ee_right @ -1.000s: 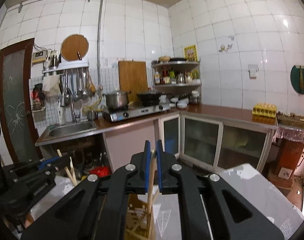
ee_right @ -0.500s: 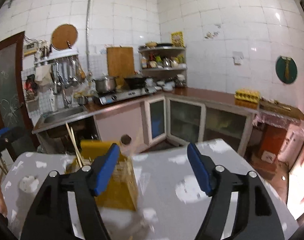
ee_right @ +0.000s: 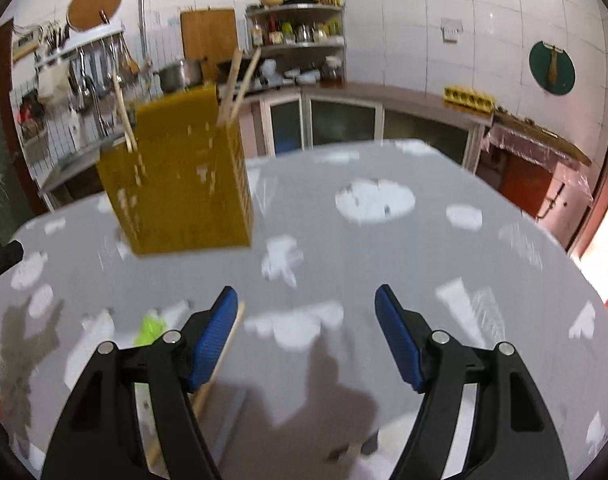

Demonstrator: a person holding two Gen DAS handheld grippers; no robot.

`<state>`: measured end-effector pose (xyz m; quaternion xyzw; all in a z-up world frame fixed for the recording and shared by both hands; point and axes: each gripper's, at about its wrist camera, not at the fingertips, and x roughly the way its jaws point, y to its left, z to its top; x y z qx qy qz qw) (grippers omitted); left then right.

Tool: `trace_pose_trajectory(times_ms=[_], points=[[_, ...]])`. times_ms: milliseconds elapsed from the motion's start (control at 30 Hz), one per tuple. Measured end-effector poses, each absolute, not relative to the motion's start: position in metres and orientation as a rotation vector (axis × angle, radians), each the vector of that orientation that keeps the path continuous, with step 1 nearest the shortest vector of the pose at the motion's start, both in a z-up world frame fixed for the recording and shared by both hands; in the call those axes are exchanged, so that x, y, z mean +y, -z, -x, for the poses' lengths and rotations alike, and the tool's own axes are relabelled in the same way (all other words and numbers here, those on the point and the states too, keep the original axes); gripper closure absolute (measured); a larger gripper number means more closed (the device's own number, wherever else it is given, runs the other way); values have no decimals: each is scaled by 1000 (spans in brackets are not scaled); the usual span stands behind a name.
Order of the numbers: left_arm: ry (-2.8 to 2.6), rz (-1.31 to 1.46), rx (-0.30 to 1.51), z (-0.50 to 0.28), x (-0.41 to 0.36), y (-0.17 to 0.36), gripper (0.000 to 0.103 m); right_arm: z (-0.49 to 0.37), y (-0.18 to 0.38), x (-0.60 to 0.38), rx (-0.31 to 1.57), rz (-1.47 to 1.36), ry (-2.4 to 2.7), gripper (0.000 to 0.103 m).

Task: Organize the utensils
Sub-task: 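Move both tools down toward the green-handled fork and metal spoon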

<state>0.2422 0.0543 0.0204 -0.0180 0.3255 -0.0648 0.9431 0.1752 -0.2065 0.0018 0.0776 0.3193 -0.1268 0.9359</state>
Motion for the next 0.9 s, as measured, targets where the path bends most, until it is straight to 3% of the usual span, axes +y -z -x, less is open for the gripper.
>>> trace_pose_trajectory(times_ms=[267, 433, 667, 733, 900], points=[[144, -90, 717, -246, 51, 15, 5, -167, 30, -181, 776, -134, 290, 34], [165, -44, 745, -249, 55, 16, 5, -171, 37, -172, 841, -135, 282, 58], [187, -45, 753, -248, 45, 12, 5, -182, 42, -161, 908, -171, 248, 76], [201, -32, 761, -247, 42, 10, 5, -185, 42, -161, 903, -180, 240, 92], [238, -17, 776, -246, 22, 6, 5, -188, 40, -178, 888, -242, 212, 93]])
